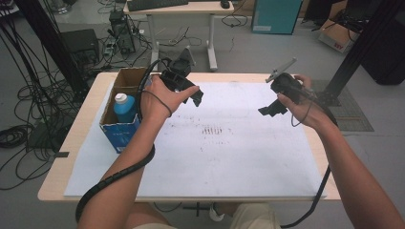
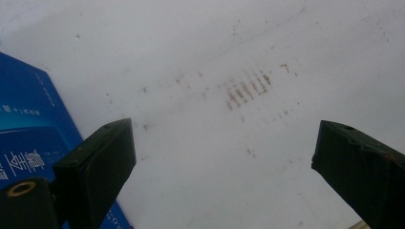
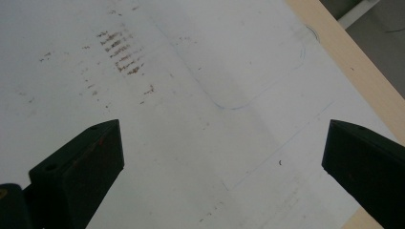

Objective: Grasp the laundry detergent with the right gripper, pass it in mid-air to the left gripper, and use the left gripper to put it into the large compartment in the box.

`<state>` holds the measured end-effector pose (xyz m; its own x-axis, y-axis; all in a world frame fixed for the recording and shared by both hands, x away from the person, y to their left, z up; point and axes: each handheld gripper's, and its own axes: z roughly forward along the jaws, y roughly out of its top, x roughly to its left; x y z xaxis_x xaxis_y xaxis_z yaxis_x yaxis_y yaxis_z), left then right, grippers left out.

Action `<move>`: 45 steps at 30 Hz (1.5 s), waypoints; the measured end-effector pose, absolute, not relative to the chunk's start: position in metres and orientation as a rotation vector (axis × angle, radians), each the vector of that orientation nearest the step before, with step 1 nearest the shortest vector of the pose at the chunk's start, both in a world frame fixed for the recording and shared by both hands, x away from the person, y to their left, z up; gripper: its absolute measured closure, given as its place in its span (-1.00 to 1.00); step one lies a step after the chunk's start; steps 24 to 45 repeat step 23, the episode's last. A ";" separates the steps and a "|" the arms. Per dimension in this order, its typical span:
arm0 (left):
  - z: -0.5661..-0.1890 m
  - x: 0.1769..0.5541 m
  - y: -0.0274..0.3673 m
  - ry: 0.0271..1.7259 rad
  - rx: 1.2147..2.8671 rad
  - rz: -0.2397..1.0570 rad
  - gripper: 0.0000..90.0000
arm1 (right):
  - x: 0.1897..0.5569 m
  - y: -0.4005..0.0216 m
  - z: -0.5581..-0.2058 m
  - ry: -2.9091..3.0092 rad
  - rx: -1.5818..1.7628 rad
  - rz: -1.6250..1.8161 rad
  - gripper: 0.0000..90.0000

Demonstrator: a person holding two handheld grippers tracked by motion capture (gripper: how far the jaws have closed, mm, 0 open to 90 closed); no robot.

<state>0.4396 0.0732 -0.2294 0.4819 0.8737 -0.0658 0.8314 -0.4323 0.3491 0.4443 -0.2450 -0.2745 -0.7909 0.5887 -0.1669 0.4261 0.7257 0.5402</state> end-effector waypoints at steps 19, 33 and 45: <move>-0.232 0.437 0.069 1.421 2.397 0.180 -0.83 | 0.442 -0.242 -0.276 2.609 0.775 0.691 -0.99; -0.233 0.436 0.068 1.419 2.395 0.177 -0.83 | 0.442 -0.242 -0.279 2.614 0.769 0.694 -0.99; -0.233 0.436 0.068 1.419 2.395 0.177 -0.83 | 0.442 -0.242 -0.279 2.614 0.769 0.694 -0.99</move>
